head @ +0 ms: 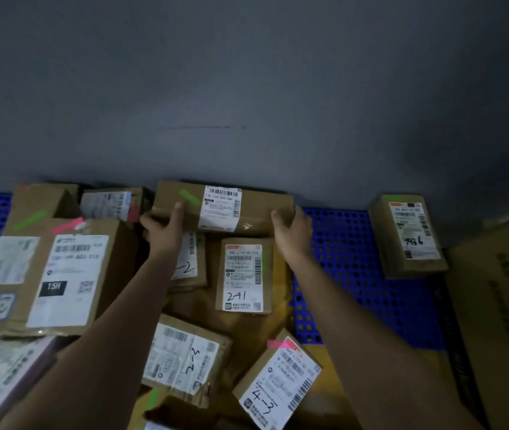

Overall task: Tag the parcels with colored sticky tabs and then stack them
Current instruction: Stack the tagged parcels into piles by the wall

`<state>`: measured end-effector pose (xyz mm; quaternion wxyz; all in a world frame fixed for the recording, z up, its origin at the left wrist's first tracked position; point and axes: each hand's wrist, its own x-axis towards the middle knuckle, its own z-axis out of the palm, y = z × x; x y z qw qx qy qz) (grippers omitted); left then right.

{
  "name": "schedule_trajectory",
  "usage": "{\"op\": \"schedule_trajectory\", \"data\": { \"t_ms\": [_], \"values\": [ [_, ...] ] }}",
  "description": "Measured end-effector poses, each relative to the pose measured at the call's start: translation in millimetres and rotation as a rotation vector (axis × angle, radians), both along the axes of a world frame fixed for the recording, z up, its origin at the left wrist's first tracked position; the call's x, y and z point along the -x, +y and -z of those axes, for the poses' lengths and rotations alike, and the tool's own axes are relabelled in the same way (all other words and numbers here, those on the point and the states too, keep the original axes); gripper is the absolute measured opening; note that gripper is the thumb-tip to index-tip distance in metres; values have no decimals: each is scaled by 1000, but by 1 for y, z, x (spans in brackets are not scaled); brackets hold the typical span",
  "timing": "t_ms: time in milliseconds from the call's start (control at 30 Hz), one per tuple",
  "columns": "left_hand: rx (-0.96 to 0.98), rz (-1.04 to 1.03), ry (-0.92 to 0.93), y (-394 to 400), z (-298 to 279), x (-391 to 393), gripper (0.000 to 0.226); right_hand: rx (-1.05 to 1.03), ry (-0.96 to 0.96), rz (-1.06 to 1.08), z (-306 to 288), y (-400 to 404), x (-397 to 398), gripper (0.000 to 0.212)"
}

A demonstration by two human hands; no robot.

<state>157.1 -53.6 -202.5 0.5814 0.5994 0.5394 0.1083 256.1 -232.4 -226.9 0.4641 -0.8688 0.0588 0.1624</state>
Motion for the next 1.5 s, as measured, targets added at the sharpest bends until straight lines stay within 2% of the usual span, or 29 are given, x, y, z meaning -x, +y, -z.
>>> {"op": "schedule_trajectory", "data": {
  "t_ms": [67,100,167,233,300,367,467,500,567,633,700,800,867,933,1000,1067,1233,1367,1500],
  "values": [
    [65,-89,-242,-2,-11,10,76,-161,-57,14,-22,-8,11,80],
    [101,-106,-352,-6,-19,13,71,-176,-83,-23,-33,-19,17,90],
    [91,-46,-481,-18,-38,15,56,73,-226,-220,-56,-49,24,107],
    [21,83,-518,-37,-54,9,46,362,-364,-441,-77,-83,25,114],
    [2,229,-516,-58,-62,-4,43,388,-302,-544,-94,-109,30,109],
    [36,366,-489,-80,-64,-19,53,307,-221,-510,-97,-132,43,99],
    [-15,558,-343,-110,-56,-34,82,474,-143,-320,-78,-165,68,92],
    [-79,620,-277,-119,-50,-36,84,539,-105,-244,-68,-174,75,92],
    [-245,718,-138,-131,-38,-35,74,634,-47,-122,-49,-184,81,92],
    [-435,804,77,-134,-24,-29,66,728,-23,-74,-32,-182,78,91],
    [-544,888,348,-128,-9,-19,73,792,-41,-62,-16,-176,71,89],
    [-461,893,556,-119,7,2,103,852,-46,-53,-1,-169,58,84],
    [-392,855,586,-116,15,15,120,933,-70,-74,4,-167,54,82],
    [-314,821,580,-116,20,21,129,931,-224,-100,5,-162,56,80],
    [-221,788,553,-118,21,20,130,857,-444,-178,8,-152,64,73],
    [-204,768,538,-118,18,16,128,783,-535,-258,7,-137,77,64],
    [-163,760,499,-119,21,11,135,712,-472,-345,12,-113,97,54],
    [-96,718,430,-126,26,11,138,665,-409,-318,19,-116,102,59],
    [-263,748,412,-131,26,10,135,609,-413,-295,24,-130,106,53]
  ]
}}
